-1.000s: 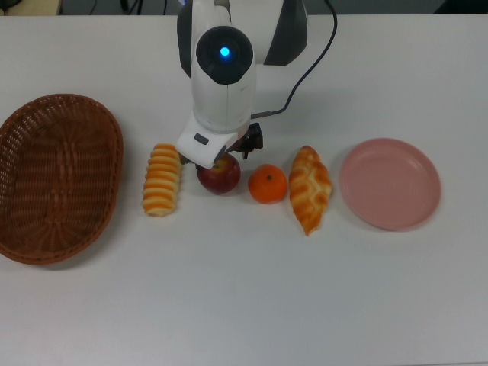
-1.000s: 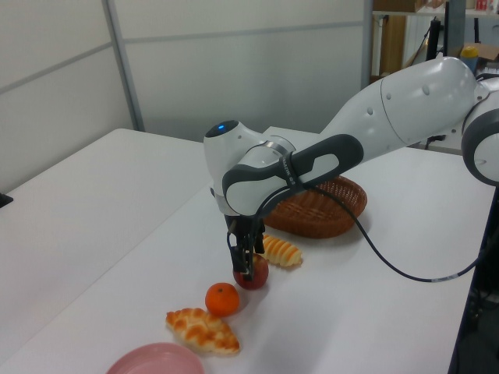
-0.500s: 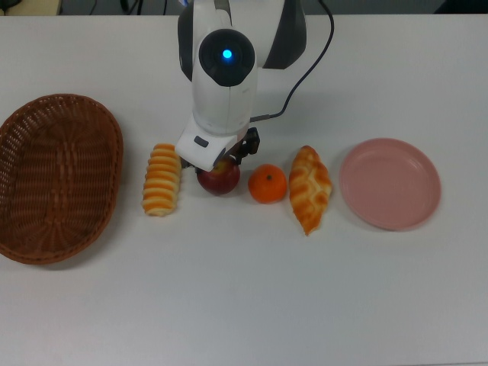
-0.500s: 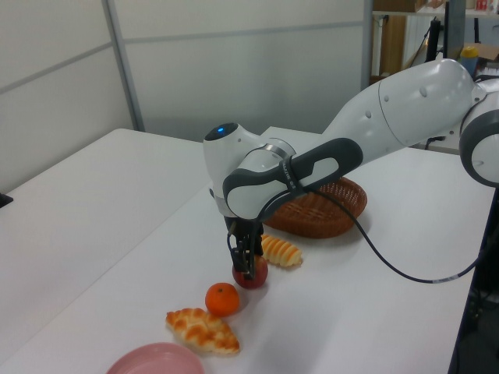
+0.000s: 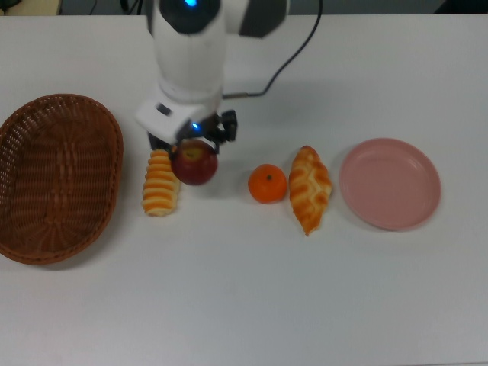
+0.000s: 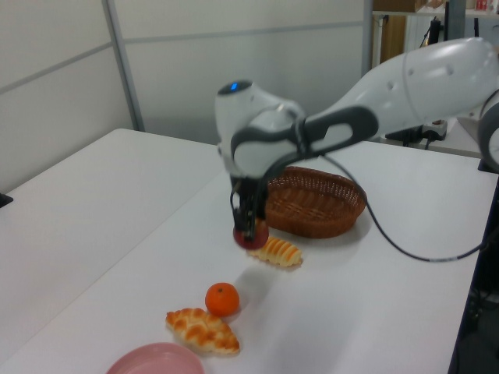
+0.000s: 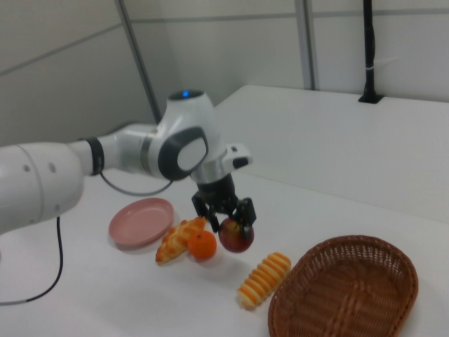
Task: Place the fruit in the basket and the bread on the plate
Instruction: 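Carry the apple over the basket and release it inside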
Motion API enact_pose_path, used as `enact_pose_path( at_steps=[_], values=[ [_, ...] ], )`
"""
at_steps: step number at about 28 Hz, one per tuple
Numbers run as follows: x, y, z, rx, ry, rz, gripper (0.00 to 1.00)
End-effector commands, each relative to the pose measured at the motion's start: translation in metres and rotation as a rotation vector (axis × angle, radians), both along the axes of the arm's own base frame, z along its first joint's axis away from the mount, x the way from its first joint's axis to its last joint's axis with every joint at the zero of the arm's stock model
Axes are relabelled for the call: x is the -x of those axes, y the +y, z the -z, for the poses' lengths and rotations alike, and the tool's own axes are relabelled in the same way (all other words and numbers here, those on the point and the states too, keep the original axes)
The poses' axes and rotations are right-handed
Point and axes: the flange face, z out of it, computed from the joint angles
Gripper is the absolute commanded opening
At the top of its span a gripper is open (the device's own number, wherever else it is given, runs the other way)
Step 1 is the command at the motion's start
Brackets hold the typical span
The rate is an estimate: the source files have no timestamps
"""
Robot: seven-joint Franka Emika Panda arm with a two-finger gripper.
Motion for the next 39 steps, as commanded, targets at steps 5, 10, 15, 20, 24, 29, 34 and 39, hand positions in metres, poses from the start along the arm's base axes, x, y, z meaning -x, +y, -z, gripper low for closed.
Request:
enact_pose_path(
  at_steps=[5,10,15,20,24,29,34,39],
  values=[
    [0.021,-0.095,-0.085,-0.029,-0.045,0.181,0.15],
    [0.028,-0.151,-0.082,-0.001,-0.041,0.255,0.16],
    [0.032,-0.193,-0.057,0.065,0.006,0.281,0.18],
    [0.038,-0.236,-0.007,0.085,0.061,0.366,0.19],
    [0.044,-0.255,0.005,0.076,0.052,0.4,0.23],
    [0.034,-0.26,0.04,0.072,0.053,0.395,0.35],
    [0.031,-0.262,0.045,0.072,0.036,0.394,1.0],
    [0.029,-0.255,0.036,0.071,0.03,0.384,1.0]
  ],
)
